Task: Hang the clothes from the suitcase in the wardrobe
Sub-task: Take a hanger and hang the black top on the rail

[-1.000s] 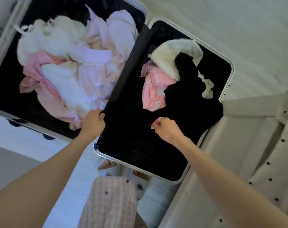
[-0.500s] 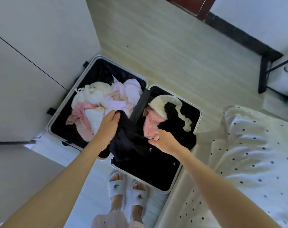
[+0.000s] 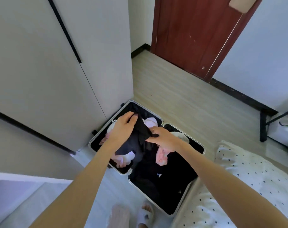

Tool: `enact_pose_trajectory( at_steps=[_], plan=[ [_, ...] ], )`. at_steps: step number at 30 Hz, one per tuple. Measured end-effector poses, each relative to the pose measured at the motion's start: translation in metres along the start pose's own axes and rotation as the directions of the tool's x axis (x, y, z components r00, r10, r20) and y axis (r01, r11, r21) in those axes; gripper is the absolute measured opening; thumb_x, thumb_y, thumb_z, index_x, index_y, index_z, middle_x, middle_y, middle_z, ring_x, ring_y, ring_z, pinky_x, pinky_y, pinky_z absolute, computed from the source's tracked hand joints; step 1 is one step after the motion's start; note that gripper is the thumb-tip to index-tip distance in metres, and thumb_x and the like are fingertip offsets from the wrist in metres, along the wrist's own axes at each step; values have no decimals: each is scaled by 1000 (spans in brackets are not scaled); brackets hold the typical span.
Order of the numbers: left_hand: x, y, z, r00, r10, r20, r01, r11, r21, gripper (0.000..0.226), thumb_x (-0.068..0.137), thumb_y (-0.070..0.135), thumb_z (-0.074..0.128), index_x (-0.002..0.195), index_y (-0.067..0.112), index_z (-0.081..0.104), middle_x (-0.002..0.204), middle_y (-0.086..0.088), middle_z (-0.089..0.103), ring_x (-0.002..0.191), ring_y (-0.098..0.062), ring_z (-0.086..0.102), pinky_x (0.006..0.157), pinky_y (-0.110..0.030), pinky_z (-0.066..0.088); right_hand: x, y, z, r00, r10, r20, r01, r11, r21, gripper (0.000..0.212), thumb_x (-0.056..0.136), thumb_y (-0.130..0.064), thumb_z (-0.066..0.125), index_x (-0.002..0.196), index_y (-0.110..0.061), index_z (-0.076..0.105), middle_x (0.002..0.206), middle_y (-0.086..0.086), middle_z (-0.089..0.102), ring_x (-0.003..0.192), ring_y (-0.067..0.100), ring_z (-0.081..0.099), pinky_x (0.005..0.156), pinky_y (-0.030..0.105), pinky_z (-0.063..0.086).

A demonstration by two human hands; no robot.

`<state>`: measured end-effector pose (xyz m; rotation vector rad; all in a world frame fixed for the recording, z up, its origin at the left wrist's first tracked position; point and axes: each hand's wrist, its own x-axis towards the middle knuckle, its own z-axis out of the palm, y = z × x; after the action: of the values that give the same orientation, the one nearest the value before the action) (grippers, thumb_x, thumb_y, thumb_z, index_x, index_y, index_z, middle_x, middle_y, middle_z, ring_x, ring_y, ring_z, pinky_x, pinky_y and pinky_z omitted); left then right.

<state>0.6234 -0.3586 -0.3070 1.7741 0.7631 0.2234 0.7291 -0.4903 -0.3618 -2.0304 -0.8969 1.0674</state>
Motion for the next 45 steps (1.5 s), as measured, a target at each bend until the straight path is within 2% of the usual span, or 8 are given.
enact_pose_trajectory(
  at_steps=[6, 16, 19, 25, 29, 36, 41, 45],
  plan=[
    [-68, 1, -61, 1000, 15, -23, -11, 990, 140, 21, 98, 18, 41, 89, 7, 57, 76, 1, 53, 76, -13, 47, 65, -23, 33, -35, -62, 40, 992, 121, -36, -117, 989, 93, 29, 92, -15, 54, 66, -10, 43, 63, 0, 34, 59, 11, 31, 49, 17, 24],
    [-216, -58, -193, 982, -190, 20, 172, 924, 342, 29, 101, 21, 29, 100, 8, 55, 106, -10, 56, 97, -21, 49, 79, -24, 31, -83, -163, 173, 971, 162, 175, -153, 986, -64, 21, 88, -37, 54, 69, -34, 63, 73, -16, 59, 82, 3, 54, 83, 20, 37],
    [-259, -86, -248, 960, -246, -131, 274, 919, 284, 36, 102, 23, 25, 110, 3, 54, 114, -8, 56, 104, -20, 50, 83, -25, 31, -92, -206, 225, 969, 83, 232, -53, 990, -132, 35, 79, -51, 52, 92, -23, 67, 93, -7, 66, 96, 10, 59, 93, 27, 43],
    [-348, -111, -348, 882, -297, -365, 313, 949, -14, 36, 101, 33, 31, 102, 8, 56, 104, -5, 57, 96, -16, 51, 85, -25, 34, -97, -305, 314, 950, -97, 296, 124, 990, -74, 24, 89, -26, 57, 83, -3, 62, 80, 7, 57, 73, 17, 54, 65, 27, 37],
    [-402, -106, -397, 898, -314, -308, 243, 938, -247, 38, 93, 49, 44, 107, 16, 59, 106, 1, 65, 97, -12, 62, 86, -24, 47, -87, -360, 352, 925, -190, 328, 215, 976, -43, 30, 88, -22, 59, 96, 6, 63, 85, 8, 58, 77, 17, 57, 67, 22, 42],
    [-443, -113, -477, 903, -261, -341, 146, 933, -329, 22, 91, 16, 58, 113, 15, 59, 106, -3, 70, 98, -17, 67, 83, -28, 52, -67, -439, 406, 902, -298, 312, 273, 954, 123, 19, 89, -14, 56, 99, -3, 68, 101, 13, 70, 94, 24, 66, 88, 30, 49],
    [-419, -117, -522, 774, -335, -537, 69, 888, -455, 24, 90, 17, 60, 112, 6, 60, 101, -7, 69, 89, -17, 67, 69, -26, 55, -42, -478, 435, 884, -326, 337, 317, 945, 82, 9, 90, -17, 59, 91, -11, 65, 77, -2, 62, 74, 9, 58, 68, 16, 47],
    [-378, -108, -560, 638, -407, -654, -25, 837, -546, 22, 87, 10, 63, 104, -4, 62, 96, -16, 66, 78, -22, 66, 67, -28, 59, -17, -505, 453, 827, -344, 445, 355, 933, 62, 30, 89, -27, 61, 116, -14, 60, 110, -3, 60, 103, 14, 57, 93, 34, 50]
  ],
)
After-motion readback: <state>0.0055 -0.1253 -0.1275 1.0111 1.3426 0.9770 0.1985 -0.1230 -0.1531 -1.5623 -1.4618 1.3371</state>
